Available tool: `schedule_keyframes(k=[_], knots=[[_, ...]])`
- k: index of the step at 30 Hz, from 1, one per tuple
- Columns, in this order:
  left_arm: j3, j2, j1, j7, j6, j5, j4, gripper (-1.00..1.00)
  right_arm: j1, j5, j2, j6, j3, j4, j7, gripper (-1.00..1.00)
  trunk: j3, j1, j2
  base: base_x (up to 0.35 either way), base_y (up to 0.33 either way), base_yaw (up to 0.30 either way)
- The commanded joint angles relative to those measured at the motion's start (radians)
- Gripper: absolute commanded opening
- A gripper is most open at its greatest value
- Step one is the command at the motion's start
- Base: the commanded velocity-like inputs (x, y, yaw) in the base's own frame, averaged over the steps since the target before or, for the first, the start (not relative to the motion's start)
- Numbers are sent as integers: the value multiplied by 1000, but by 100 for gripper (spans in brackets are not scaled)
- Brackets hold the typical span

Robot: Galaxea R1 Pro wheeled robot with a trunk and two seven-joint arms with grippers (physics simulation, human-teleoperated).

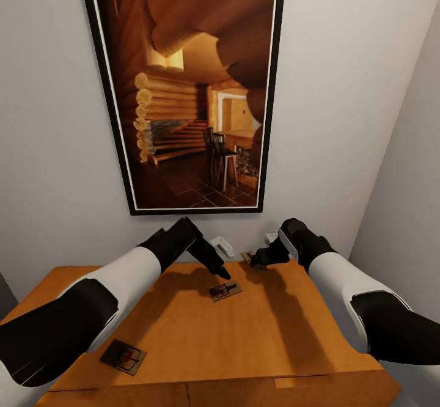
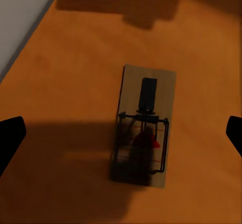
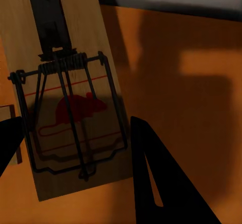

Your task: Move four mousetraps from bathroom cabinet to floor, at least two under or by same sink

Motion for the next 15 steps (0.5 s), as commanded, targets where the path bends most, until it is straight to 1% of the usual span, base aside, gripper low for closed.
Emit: schedule_keyframes(k=[1,4,7,11,15], knots=[[-1,-1,-1,-7,4,-10,-1,100,-1,-1,-1,4,6,-1,0,-100,-1,0,-1,0,0,0],[-13,-2,-1,-17,2,-9,0,100,-1,-1,-1,4,6,-1,0,-100,-1,0,-1,0,0,0],[-23,-2,-1,-46,-12,-9,1,100,-1,-1,-1,4,6,-1,0,-100,-1,0,-1,0,0,0],[-29,-1,-1,-85,-43,-8,5,100,-1,-1,-1,4,6,-1,1,-100,-1,0,-1,0,0,0],[-32,1,-1,-108,-63,-9,16,100,-1,-1,-1,4,6,-1,1,-100,-1,0,-1,0,0,0]])
